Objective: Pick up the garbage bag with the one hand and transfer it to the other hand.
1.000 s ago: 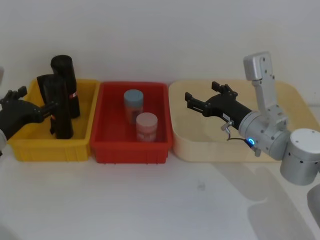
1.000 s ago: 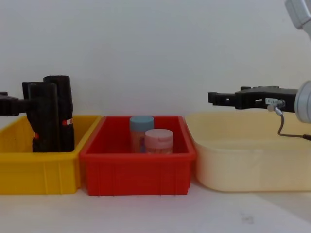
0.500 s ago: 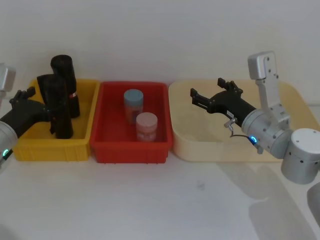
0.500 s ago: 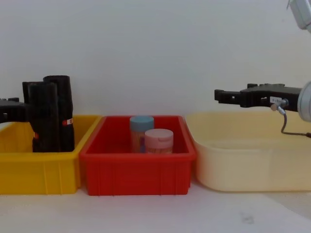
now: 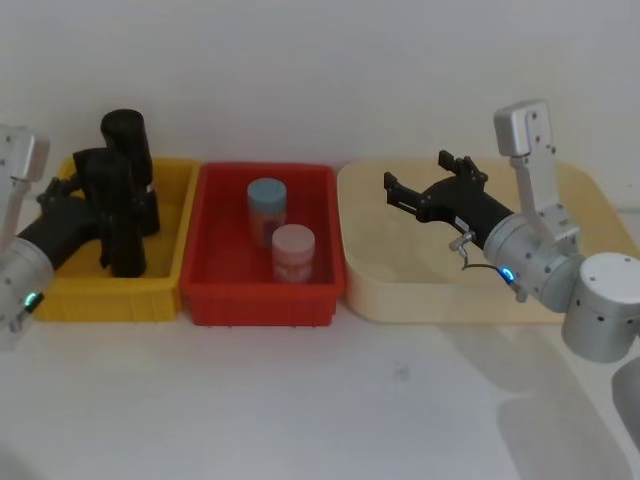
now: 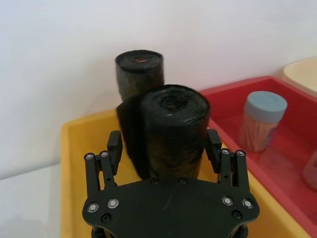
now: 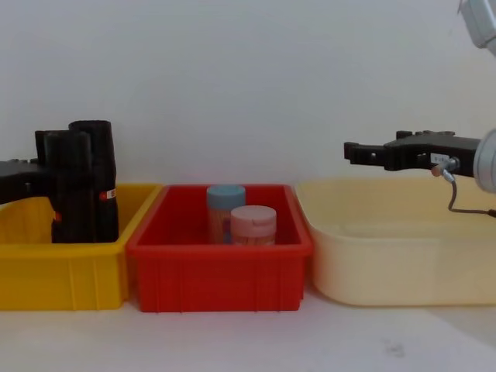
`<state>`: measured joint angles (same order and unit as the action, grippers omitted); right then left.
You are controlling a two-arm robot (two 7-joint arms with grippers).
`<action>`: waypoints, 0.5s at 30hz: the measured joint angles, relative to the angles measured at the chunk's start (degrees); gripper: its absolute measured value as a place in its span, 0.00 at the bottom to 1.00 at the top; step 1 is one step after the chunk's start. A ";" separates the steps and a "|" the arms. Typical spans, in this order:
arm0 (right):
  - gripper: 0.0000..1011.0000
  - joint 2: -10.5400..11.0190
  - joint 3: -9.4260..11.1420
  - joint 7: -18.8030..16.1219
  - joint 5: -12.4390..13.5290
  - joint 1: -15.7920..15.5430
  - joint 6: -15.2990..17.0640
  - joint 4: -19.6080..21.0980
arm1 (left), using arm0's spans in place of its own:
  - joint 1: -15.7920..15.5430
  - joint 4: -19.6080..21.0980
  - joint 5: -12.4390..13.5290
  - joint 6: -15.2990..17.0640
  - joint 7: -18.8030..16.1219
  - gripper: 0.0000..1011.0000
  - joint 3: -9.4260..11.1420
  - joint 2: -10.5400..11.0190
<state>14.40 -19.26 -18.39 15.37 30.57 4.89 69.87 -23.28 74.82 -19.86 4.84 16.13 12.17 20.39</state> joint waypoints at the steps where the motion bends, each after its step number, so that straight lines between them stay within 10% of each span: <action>1: 0.99 0.02 -0.06 -0.40 0.00 0.17 0.07 -0.13 | -0.17 -0.24 -0.02 -0.15 0.28 0.99 0.07 -0.11; 15: 0.99 1.05 -2.60 -7.18 0.81 2.21 3.83 -0.71 | -1.89 -2.56 -1.32 -2.23 4.63 0.99 0.96 -1.13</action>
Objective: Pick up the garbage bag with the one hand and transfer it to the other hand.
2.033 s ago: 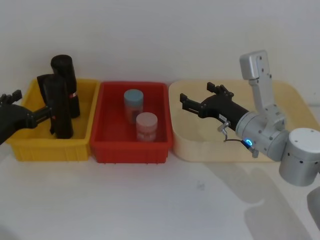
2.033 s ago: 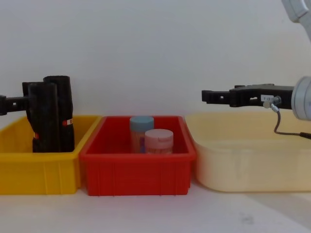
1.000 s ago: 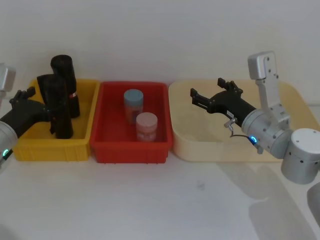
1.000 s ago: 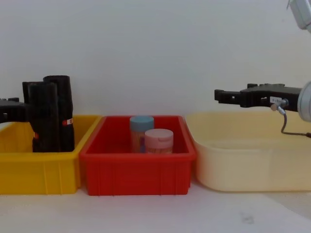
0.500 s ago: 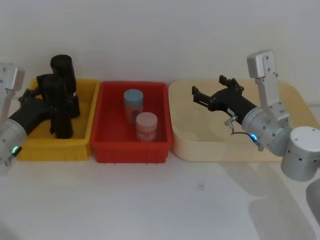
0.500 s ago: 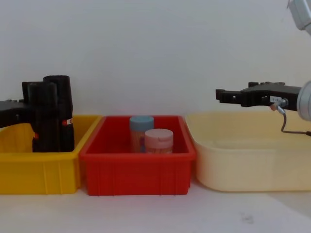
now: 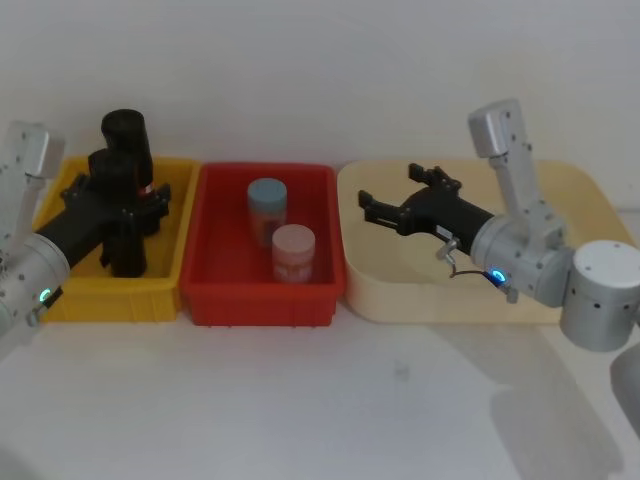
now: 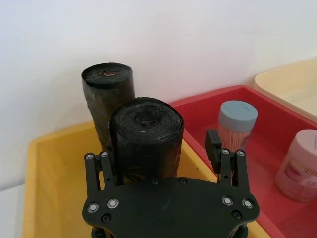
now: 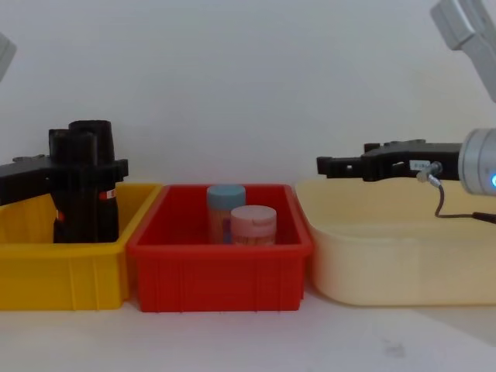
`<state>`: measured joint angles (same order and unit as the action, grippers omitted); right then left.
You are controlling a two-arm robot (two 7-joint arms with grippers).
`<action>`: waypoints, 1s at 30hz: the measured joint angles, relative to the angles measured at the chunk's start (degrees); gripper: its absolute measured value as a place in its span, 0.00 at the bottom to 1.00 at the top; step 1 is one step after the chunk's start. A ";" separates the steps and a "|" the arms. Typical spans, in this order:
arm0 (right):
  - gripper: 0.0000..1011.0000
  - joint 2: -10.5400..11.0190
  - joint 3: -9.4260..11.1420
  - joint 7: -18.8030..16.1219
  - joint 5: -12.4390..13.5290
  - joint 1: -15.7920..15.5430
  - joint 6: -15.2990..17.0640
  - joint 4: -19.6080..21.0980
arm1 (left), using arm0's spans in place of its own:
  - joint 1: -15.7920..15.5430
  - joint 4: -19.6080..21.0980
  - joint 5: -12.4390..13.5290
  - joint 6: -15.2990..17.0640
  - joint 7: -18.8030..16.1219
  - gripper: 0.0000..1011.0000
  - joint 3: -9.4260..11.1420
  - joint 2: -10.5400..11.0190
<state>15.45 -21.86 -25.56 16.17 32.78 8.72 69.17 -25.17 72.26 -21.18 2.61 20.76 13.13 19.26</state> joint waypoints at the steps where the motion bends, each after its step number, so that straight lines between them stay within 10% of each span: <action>1: 0.99 0.20 -0.56 -0.87 0.01 0.33 0.55 0.02 | -0.04 -0.07 -0.04 -0.06 0.13 0.99 0.03 -0.03; 30: 0.99 0.42 -9.60 -11.72 -0.42 6.55 9.35 1.08 | -0.71 -0.94 -0.65 -0.85 1.87 0.99 0.42 -0.45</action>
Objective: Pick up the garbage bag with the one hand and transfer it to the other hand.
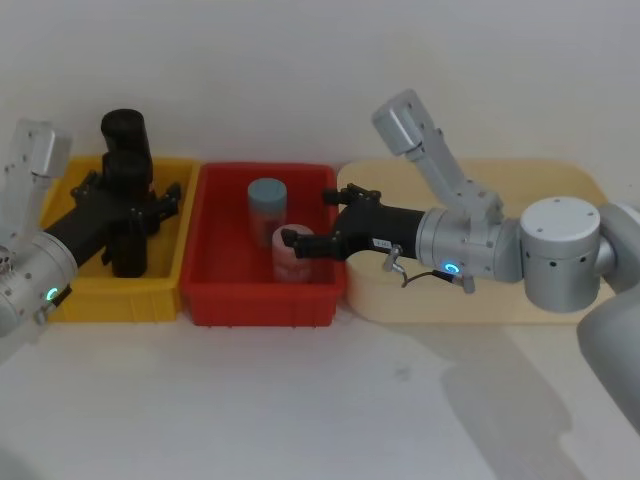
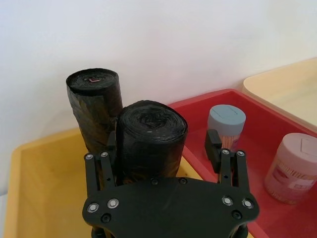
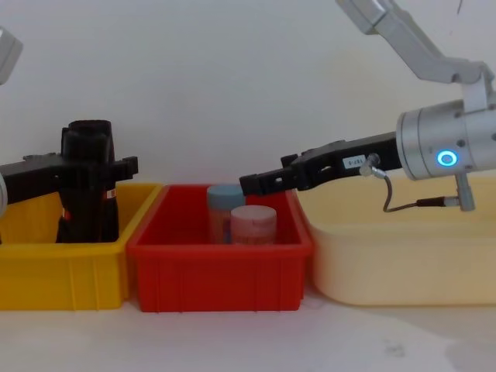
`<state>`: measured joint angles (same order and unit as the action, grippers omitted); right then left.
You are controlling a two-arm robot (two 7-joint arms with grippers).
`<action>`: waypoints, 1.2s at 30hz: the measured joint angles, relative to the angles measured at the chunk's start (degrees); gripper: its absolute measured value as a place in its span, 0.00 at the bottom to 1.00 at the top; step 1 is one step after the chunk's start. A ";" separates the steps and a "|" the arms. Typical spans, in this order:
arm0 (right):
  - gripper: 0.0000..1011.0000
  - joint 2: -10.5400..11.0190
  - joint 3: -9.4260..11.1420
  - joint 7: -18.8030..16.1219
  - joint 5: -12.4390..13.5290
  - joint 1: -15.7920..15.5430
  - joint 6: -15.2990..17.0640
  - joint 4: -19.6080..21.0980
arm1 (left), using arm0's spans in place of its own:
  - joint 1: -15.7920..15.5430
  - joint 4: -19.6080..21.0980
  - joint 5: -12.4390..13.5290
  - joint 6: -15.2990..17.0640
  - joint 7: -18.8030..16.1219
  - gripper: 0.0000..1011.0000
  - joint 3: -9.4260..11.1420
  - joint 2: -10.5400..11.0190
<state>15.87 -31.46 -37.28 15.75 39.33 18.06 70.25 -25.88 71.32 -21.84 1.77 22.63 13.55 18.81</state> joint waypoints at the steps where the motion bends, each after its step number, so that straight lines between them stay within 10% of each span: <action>1: 0.99 -0.04 -0.10 -0.05 -0.02 0.08 0.05 -0.04 | -0.01 0.00 -0.01 -0.01 0.02 0.99 0.01 -0.01; 36: 0.99 -3.88 -4.83 -1.43 -0.45 4.87 -3.01 -10.49 | -0.07 -0.07 -0.06 -0.08 0.16 0.99 0.01 -0.03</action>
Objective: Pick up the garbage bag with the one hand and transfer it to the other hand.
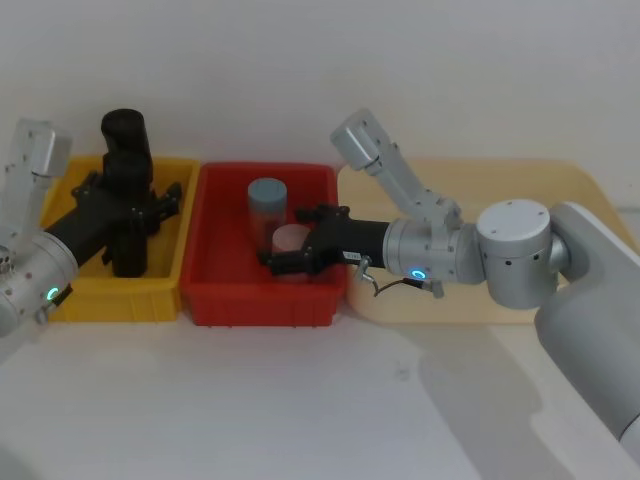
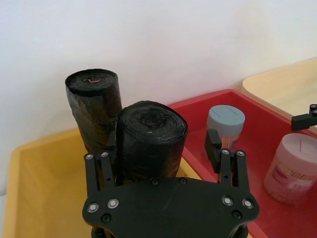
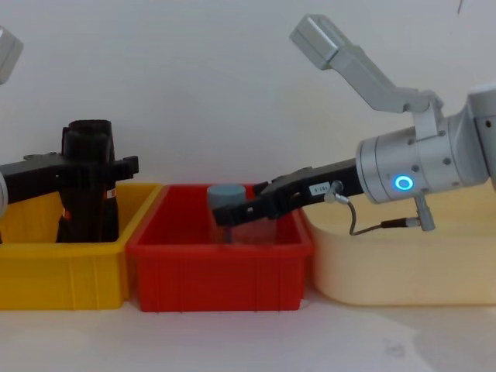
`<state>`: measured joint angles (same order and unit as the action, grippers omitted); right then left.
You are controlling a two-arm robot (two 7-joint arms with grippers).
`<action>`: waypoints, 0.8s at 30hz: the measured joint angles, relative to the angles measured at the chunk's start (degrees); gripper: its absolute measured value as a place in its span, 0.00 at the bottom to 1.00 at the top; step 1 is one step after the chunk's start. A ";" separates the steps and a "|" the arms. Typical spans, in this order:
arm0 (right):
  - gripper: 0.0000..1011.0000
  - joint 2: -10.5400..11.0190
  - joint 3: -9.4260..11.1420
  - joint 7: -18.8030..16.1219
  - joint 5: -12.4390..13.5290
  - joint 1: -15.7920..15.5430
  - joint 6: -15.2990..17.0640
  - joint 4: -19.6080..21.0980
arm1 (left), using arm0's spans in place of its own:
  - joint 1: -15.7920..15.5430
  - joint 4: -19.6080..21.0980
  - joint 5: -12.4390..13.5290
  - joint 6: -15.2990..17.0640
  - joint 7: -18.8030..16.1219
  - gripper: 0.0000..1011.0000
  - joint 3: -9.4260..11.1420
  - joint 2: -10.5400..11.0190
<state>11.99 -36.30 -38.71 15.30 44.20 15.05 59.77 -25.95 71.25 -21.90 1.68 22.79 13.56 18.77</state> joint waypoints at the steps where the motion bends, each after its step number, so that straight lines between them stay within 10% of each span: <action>1: 0.99 -0.05 -0.08 0.00 -0.03 0.11 -0.09 -0.22 | 0.00 0.00 0.00 0.00 0.00 0.99 0.00 0.00; 24: 0.99 -0.88 -2.98 -0.94 -1.25 3.24 -1.30 -5.57 | 0.00 0.01 0.00 0.01 -0.01 0.99 0.00 0.00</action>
<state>11.11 -39.27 -39.66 14.05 47.45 13.76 54.19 -25.95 71.25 -21.90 1.69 22.78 13.56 18.77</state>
